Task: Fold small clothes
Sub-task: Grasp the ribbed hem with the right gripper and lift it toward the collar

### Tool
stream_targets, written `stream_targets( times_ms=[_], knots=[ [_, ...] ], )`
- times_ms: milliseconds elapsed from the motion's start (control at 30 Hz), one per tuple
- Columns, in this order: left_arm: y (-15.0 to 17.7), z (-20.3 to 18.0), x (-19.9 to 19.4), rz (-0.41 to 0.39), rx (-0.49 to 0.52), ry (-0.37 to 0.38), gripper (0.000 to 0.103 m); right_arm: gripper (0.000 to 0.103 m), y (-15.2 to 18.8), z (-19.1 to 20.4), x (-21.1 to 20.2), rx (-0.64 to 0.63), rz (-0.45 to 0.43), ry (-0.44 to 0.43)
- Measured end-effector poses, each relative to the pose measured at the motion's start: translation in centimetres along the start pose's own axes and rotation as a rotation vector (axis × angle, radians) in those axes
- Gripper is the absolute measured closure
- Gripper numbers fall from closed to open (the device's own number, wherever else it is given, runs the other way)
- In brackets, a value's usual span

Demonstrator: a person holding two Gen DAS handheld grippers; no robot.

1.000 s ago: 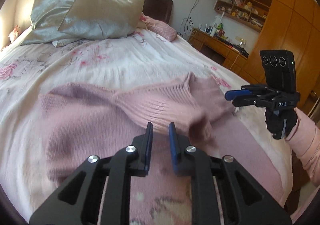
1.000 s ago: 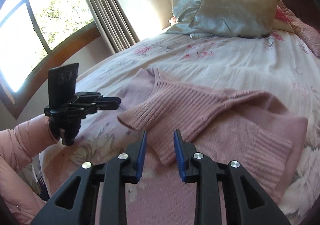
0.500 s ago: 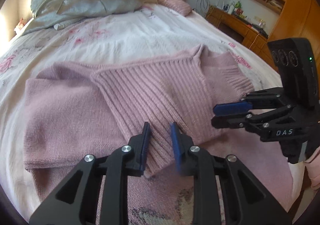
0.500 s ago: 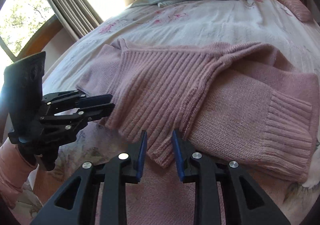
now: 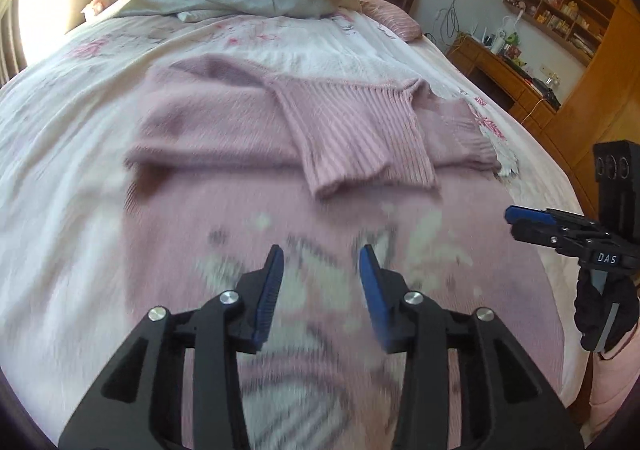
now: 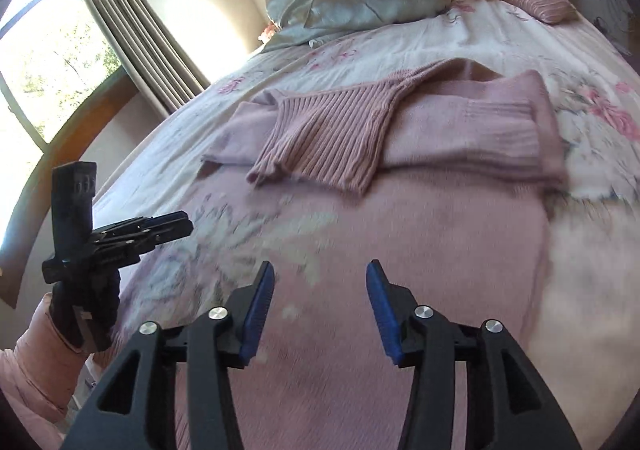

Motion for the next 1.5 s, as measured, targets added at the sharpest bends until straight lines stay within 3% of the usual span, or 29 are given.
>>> stream_targets(
  times_ms=[233,300,400,500,633,1000,1200,1400,1500],
  knots=[
    [10.1,4.3,-8.6,-0.016,-0.137,-0.164,0.062,0.049,11.9,1.5,-8.2,0.101,-0.015,0.111],
    [11.8,4.5,-10.5,-0.031,-0.144,-0.168,0.059,0.048,13.7,1.8,-9.7,0.124,-0.020,0.128],
    [14.0,4.9,-12.6,-0.039,-0.112,-0.244,0.053,0.046,15.8,1.3,-11.9,0.157,-0.019,0.181],
    [15.9,4.9,-14.1,-0.042,-0.119,-0.253,0.051,0.045,17.6,0.9,-13.5,0.175,-0.020,0.230],
    [17.5,5.5,-14.8,-0.035,-0.136,-0.275,0.049,0.044,18.7,0.3,-13.9,0.222,-0.026,0.223],
    [18.5,6.8,-13.6,0.011,-0.198,-0.236,0.042,0.044,20.5,-2.4,-10.5,0.336,0.041,0.173],
    [17.9,6.3,-12.7,0.028,-0.185,-0.260,0.038,0.042,20.4,-2.2,-9.4,0.304,0.062,0.162],
    [17.4,5.6,-12.5,0.044,-0.240,-0.117,0.038,0.042,20.2,-1.2,-8.5,0.283,0.069,0.110],
    [17.6,5.3,-11.1,0.070,-0.256,-0.092,0.039,0.042,20.1,-1.0,-8.1,0.277,0.073,0.100]
  ],
)
Point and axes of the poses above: each gripper's, at about its wrist camera, not at the fingertips, and x roughly the way its jaws point, z to its left, y to its underside, the point moved 8 cm from there along x, roughly the way its jaws point, and after that the axes turned 3 degrees about -x, right-handed, at the moved point
